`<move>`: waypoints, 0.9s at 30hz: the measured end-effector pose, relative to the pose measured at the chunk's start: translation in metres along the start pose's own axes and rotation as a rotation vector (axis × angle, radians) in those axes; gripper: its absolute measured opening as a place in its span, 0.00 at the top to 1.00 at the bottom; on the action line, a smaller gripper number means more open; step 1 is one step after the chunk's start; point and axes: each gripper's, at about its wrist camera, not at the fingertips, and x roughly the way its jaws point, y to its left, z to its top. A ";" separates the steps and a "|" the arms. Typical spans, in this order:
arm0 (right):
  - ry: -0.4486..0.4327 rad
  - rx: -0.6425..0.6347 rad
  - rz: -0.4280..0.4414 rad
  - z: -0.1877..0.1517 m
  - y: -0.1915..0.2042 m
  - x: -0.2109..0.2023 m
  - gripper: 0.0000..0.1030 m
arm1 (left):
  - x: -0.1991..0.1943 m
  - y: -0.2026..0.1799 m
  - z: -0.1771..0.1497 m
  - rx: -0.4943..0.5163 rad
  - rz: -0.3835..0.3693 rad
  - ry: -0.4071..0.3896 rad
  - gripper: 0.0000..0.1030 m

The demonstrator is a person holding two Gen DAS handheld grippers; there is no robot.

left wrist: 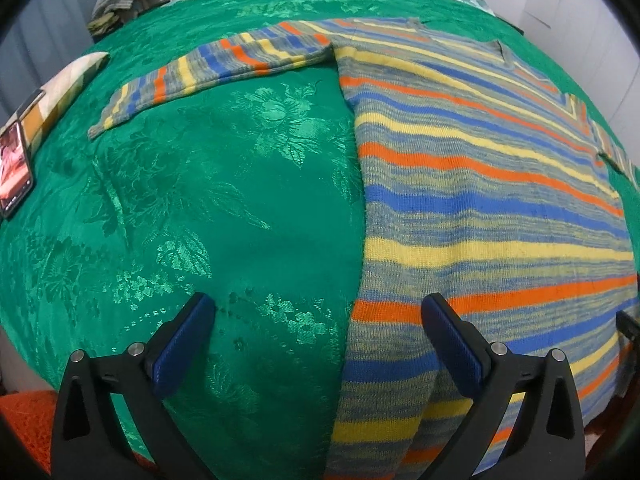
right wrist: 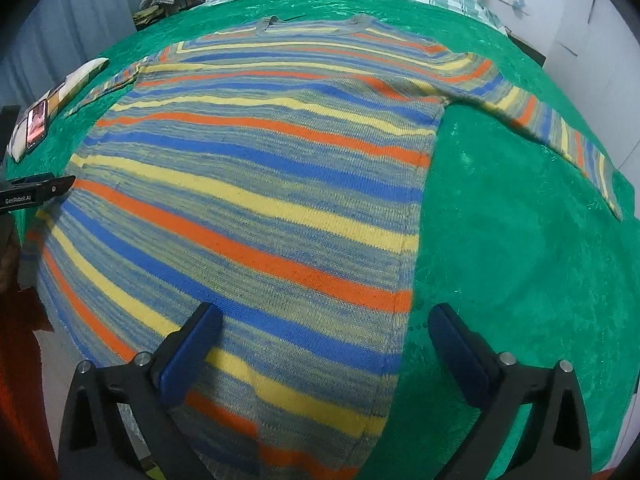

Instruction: Fold small clothes

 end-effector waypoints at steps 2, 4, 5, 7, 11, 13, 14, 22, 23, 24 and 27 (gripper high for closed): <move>0.001 -0.001 -0.002 0.001 -0.001 0.001 0.00 | 0.000 0.000 0.000 0.001 0.001 0.000 0.00; 0.001 -0.001 -0.003 0.001 0.000 0.001 0.00 | 0.000 -0.001 0.000 0.001 0.003 -0.002 0.00; 0.001 -0.001 -0.004 0.001 0.000 0.001 0.00 | 0.000 -0.001 0.000 0.002 0.004 -0.002 0.00; 0.001 -0.001 -0.004 0.001 0.000 0.001 0.00 | 0.000 -0.002 0.000 0.004 0.007 -0.003 0.00; 0.000 -0.002 -0.005 0.001 0.000 0.002 0.00 | 0.000 -0.002 0.000 0.005 0.008 -0.004 0.00; -0.001 -0.003 -0.006 0.001 0.000 0.002 0.00 | 0.000 -0.002 0.000 0.006 0.010 -0.005 0.00; -0.002 -0.003 -0.007 0.001 0.000 0.002 0.00 | 0.000 -0.002 0.000 0.007 0.010 -0.006 0.00; -0.004 -0.004 -0.009 0.000 0.000 0.002 0.00 | 0.001 -0.002 0.000 0.007 0.010 -0.006 0.00; -0.004 -0.004 -0.009 0.000 0.000 0.003 0.00 | 0.001 -0.002 -0.001 0.007 0.011 -0.006 0.00; -0.004 -0.004 -0.009 0.000 0.000 0.002 0.00 | 0.001 -0.002 -0.001 0.007 0.011 -0.007 0.00; -0.005 -0.004 -0.009 0.000 0.000 0.002 0.00 | 0.001 -0.002 0.000 0.007 0.011 -0.007 0.00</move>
